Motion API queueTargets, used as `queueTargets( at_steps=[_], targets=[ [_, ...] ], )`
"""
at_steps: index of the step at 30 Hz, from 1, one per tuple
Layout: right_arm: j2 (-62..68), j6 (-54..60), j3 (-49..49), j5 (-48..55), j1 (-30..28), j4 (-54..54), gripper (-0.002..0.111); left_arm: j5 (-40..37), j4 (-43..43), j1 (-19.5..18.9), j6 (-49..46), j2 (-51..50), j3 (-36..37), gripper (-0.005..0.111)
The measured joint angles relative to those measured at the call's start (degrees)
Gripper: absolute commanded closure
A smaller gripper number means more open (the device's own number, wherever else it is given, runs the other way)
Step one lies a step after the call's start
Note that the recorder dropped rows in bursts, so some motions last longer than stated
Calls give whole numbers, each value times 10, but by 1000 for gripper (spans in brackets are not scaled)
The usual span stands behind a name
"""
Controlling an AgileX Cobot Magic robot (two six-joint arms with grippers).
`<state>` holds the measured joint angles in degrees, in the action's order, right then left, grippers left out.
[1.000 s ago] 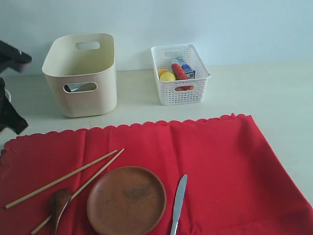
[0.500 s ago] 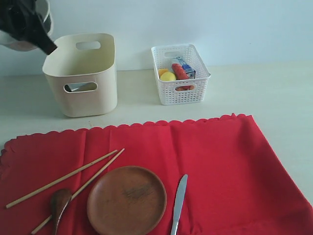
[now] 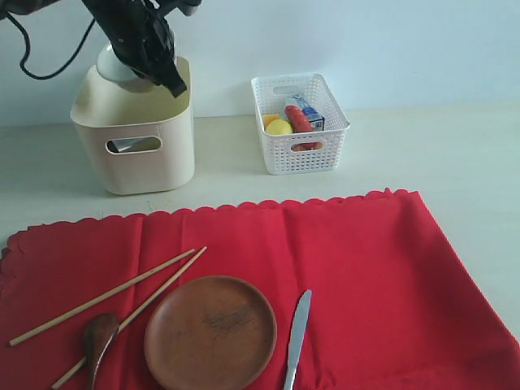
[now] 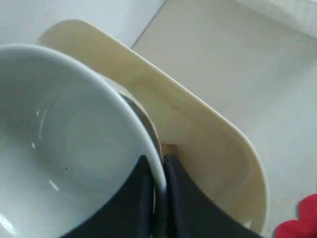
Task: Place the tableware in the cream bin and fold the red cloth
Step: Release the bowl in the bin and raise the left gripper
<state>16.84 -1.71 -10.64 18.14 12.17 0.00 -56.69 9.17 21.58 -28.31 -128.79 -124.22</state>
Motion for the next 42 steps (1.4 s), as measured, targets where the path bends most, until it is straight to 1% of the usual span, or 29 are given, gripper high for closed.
queueTargets(
  at_steps=[4,10,12,13,15,17,20,22,30,35,38,42],
  targets=[
    [0,0,0,0,0,0,108,-3,0,-5,-9,-35,-12,107],
    [0,0,0,0,0,0,108,-8,0,-13,-11,-57,-13,107],
    [0,0,0,0,0,0,108,-8,0,-15,-11,-60,-15,104],
    [0,0,0,0,0,0,108,-9,0,-15,-11,-61,-15,99],
    [0,0,0,0,0,0,108,-9,0,-16,-6,-62,-15,87],
    [0,0,0,0,0,0,108,-8,0,-16,0,-62,-15,70],
    [0,0,0,0,0,0,108,-6,1,-16,9,-62,-16,49],
    [0,0,0,0,0,0,108,-6,2,-16,10,-62,-16,42],
    [0,0,0,0,0,0,108,-6,3,-16,33,-55,-16,41],
    [0,0,0,0,0,0,108,-12,1,-16,61,-5,-16,42],
    [0,0,0,0,0,0,108,-37,-15,-16,66,28,-16,42],
    [0,0,0,0,0,0,108,-94,-57,-16,63,63,-16,42]
  ],
)
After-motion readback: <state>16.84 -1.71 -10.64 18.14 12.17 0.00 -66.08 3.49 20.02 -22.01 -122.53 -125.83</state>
